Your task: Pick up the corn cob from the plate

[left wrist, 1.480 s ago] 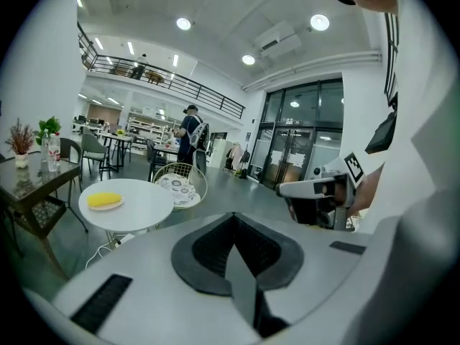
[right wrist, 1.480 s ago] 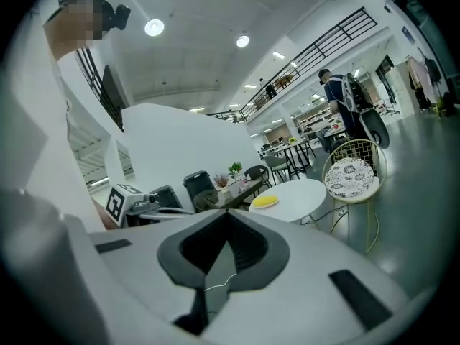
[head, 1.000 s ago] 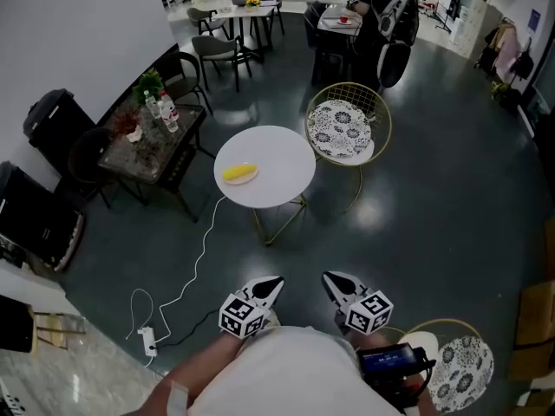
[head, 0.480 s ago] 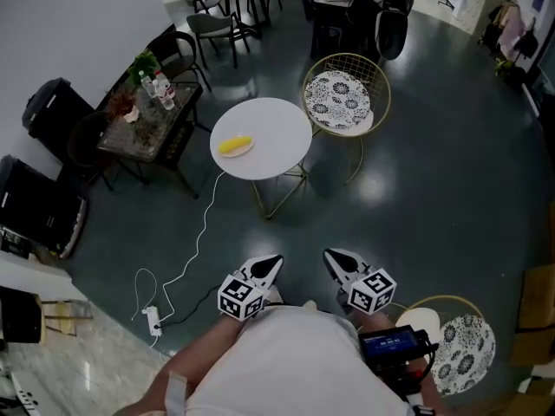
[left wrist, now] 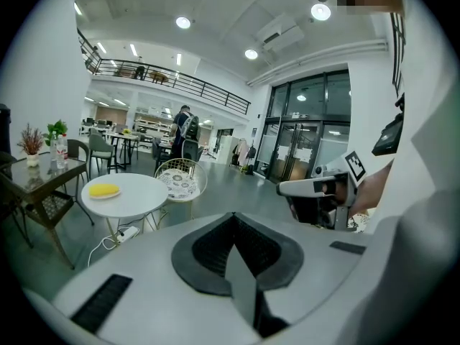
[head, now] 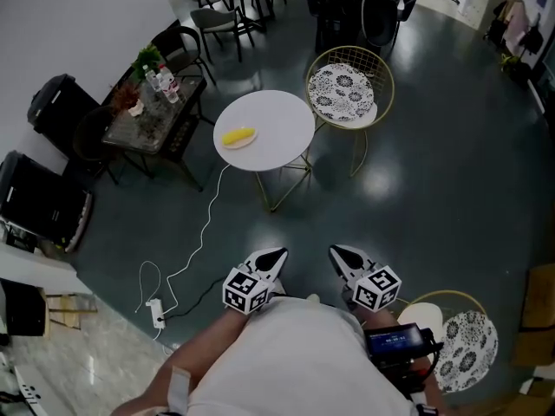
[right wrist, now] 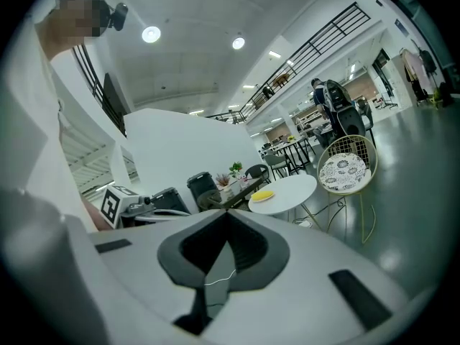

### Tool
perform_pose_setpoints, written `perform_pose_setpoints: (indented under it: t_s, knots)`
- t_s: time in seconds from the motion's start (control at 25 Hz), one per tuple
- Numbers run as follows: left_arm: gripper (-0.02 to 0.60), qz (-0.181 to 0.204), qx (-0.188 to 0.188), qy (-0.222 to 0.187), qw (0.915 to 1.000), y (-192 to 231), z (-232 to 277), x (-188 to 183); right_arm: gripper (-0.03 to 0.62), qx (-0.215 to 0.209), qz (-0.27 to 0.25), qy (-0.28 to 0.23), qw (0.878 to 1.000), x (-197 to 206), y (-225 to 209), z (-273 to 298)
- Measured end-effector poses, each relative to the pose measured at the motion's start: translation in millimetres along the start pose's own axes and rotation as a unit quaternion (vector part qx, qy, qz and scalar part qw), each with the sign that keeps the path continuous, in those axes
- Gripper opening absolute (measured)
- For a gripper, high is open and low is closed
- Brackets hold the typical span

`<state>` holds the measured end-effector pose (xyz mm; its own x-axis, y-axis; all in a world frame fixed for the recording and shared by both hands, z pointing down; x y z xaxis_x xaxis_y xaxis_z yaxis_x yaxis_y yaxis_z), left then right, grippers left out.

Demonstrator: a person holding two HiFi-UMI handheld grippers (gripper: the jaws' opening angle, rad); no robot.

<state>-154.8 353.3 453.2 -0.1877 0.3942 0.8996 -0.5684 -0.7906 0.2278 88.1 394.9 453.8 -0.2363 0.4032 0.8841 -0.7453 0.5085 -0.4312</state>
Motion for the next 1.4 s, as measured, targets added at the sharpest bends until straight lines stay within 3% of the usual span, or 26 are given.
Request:
perform_pose_setpoints:
  t_s: [0.44, 0.8, 1.4]
  knots:
    - [0.008, 0.007, -0.006, 0.001, 1.0000, -11, -1, -4, 0.008, -0.001, -0.001, -0.004, 1.000, -3, -4, -9]
    - [0.008, 0.004, -0.014, -0.002, 0.9999, 4, -5, -6, 0.008, 0.004, -0.005, -0.009, 1.000, -10, -6, 2]
    - [0.008, 0.006, 0.034, 0.007, 0.9994, 56, 79, -34, 0.008, 0.046, -0.002, -0.010, 0.999, -34, -62, 34]
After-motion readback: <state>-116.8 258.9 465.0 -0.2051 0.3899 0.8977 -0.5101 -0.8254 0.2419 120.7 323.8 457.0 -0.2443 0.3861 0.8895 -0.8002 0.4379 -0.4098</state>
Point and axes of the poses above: the fingertips, and each gripper's own axes: z forward along the fingers, y to its left, x out of its underside, the point moved 9 cm from there along -z, backward along the fingers
